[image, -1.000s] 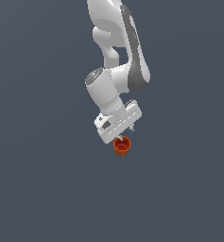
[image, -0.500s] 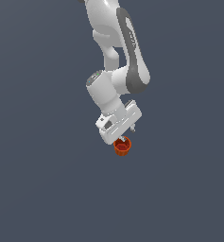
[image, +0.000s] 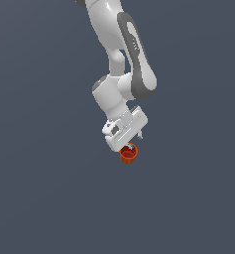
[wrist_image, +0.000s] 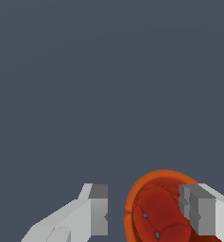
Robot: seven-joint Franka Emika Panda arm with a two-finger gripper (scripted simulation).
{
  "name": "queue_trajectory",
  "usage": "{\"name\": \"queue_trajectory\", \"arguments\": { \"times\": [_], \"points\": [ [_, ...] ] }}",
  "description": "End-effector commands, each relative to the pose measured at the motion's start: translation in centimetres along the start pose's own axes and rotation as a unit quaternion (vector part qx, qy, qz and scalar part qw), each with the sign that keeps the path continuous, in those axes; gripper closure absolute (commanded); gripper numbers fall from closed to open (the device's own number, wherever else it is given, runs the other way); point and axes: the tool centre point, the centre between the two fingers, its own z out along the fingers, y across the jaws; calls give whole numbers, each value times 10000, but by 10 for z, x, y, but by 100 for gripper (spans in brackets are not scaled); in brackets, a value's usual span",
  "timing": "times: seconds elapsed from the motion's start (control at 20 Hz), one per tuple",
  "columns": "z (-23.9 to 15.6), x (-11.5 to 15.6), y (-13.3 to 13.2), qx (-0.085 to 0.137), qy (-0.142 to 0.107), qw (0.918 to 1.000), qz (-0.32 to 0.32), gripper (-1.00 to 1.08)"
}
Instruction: Pick up the object and move it to a goal position.
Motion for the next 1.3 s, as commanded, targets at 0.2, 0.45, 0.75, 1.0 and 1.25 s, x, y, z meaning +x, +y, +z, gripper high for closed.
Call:
{"name": "queue_trajectory", "arguments": {
  "times": [0.2,0.45,0.75,1.0,1.25],
  "points": [
    [5,-5,-3,-119,173,9994,-282,-20],
    [8,-10,-5,-226,268,9982,-487,-20],
    [12,-17,-9,-364,340,9961,-725,-20],
    [16,-24,-12,-481,364,9940,-915,-20],
    [18,-31,-16,-574,360,9920,-1068,-20]
  ]
}}
